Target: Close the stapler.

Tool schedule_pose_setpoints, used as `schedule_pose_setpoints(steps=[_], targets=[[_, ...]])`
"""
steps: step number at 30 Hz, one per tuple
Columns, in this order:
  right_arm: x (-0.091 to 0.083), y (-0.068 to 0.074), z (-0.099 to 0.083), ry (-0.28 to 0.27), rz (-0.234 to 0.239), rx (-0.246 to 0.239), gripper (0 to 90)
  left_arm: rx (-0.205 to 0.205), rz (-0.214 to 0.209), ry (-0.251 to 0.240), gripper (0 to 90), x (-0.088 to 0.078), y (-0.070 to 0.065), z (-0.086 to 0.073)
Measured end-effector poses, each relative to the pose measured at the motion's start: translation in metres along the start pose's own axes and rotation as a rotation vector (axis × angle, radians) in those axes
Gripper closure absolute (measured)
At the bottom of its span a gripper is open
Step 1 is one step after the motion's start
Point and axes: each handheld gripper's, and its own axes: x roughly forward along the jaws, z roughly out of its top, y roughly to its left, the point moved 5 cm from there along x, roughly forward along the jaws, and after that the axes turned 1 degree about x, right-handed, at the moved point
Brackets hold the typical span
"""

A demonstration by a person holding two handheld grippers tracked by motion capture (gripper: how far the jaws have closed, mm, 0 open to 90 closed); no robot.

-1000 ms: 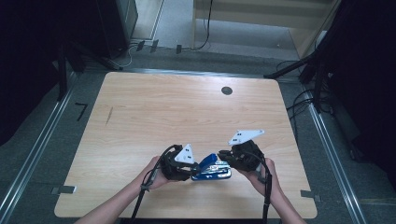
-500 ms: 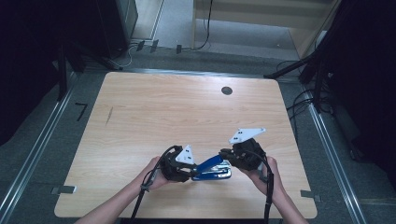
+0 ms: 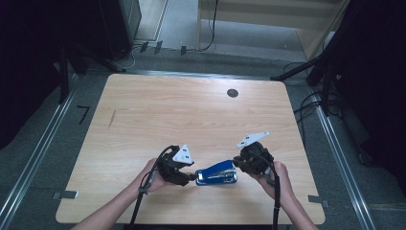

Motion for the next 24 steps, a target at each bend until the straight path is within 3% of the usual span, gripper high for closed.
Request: schedule_pose_setpoints(steps=[4, 7, 11, 24], targets=[[-0.018, 0.006, 0.013, -0.112, -0.001, -0.008, 83.9, -0.016, 0.005, -0.005, 45.8, -0.003, 0.002, -0.002], [-0.025, 0.02, 0.021, -0.142, 0.032, -0.036, 84.0, -0.018, 0.007, -0.002, 41.3, -0.003, 0.003, -0.003], [-0.012, 0.027, 0.018, -0.066, 0.031, -0.073, 85.2, -0.022, 0.019, -0.003, 35.2, -0.004, 0.004, -0.003], [0.011, 0.008, -0.004, 0.081, 0.04, -0.011, 85.8, -0.044, 0.035, -0.004, 24.8, -0.006, 0.007, -0.006]])
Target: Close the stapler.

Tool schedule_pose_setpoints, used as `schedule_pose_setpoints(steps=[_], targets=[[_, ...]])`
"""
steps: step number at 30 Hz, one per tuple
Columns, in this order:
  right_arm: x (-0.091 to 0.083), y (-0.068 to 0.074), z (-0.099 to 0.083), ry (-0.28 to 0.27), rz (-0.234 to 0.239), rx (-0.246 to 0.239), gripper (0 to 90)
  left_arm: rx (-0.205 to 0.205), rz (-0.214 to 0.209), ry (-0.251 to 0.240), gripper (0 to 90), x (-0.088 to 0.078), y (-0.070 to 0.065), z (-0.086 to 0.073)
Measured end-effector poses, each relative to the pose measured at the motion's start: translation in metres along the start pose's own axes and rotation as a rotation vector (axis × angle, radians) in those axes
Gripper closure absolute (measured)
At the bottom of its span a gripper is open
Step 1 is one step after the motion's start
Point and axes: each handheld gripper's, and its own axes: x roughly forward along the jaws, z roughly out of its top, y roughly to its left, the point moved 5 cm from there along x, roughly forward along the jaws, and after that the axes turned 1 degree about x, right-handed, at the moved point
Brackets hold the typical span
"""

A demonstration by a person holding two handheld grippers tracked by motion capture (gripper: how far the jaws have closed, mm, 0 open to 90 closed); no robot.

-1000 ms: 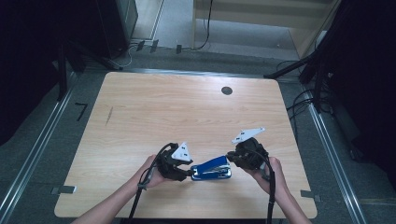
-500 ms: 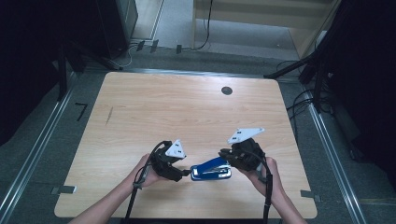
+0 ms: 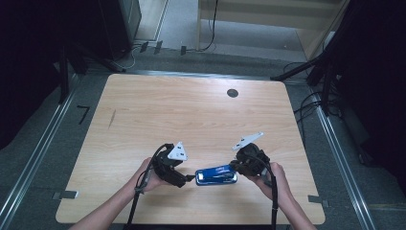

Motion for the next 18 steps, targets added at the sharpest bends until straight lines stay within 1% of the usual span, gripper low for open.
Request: schedule_pose_setpoints(steps=[2, 4, 5, 9, 11, 12, 16, 18], targets=[[0.0037, -0.0016, -0.002, 0.008, 0.003, 0.001, 85.8, -0.001, 0.001, 0.001, 23.4, 0.0, 0.0001, -0.0003], [0.0036, -0.003, -0.0019, 0.006, 0.002, 0.004, 85.8, -0.004, 0.001, 0.002, 22.4, -0.0002, 0.0004, -0.0007], [0.0038, -0.003, -0.0021, 0.006, 0.005, 0.012, 85.8, -0.005, 0.004, 0.003, 21.9, -0.0001, 0.0006, -0.0009], [0.0039, -0.0044, -0.0027, 0.004, 0.019, 0.023, 85.6, -0.007, 0.007, 0.007, 20.9, -0.0004, 0.0011, -0.0016], [0.0035, -0.0047, -0.0025, -0.003, 0.031, 0.025, 83.9, -0.006, 0.01, 0.006, 19.6, -0.0007, 0.0014, -0.0015], [0.003, -0.0051, -0.0022, -0.009, 0.034, 0.023, 83.0, -0.002, 0.01, 0.007, 19.6, -0.001, 0.0017, -0.0015], [0.0002, -0.0053, -0.0008, -0.036, 0.037, 0.026, 77.4, -0.007, 0.013, 0.002, 18.9, -0.0013, 0.0027, -0.0015], [-0.002, -0.006, 0.0001, -0.054, 0.042, 0.025, 70.1, -0.008, 0.017, 0.003, 18.5, -0.0019, 0.0032, -0.0016]])
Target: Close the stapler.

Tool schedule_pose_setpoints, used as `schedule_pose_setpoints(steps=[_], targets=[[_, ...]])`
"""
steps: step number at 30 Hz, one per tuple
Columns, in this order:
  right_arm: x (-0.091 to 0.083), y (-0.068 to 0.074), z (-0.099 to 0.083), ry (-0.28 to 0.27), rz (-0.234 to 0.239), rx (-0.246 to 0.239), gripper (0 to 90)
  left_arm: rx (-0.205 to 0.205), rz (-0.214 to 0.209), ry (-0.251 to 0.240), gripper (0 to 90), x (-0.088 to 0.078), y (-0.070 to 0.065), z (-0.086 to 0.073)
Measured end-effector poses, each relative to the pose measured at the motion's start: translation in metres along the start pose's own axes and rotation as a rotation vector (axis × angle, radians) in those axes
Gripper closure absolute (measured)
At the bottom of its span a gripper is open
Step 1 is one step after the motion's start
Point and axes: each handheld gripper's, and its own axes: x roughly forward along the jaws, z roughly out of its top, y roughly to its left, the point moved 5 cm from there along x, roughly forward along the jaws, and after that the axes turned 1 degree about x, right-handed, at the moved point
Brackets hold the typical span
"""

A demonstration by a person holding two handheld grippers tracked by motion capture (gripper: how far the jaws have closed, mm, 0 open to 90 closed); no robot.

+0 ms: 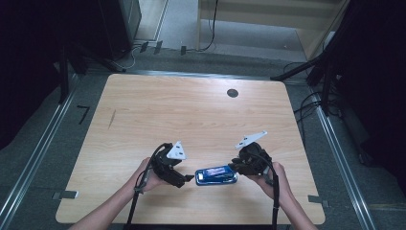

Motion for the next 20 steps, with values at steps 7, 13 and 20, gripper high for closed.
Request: schedule_pose_setpoints(steps=[7, 13, 20], targets=[[-0.014, -0.015, -0.002, -0.047, -0.063, 0.054, 43.1, -0.015, 0.011, -0.007, 16.1, -0.003, 0.003, -0.002], [-0.022, -0.031, -0.016, -0.053, -0.108, 0.116, 17.4, -0.035, 0.024, -0.006, 14.0, -0.004, 0.007, -0.004], [-0.022, -0.045, -0.03, -0.058, -0.129, 0.139, 12.7, -0.041, 0.031, 0.006, 13.2, -0.001, 0.01, -0.005]])
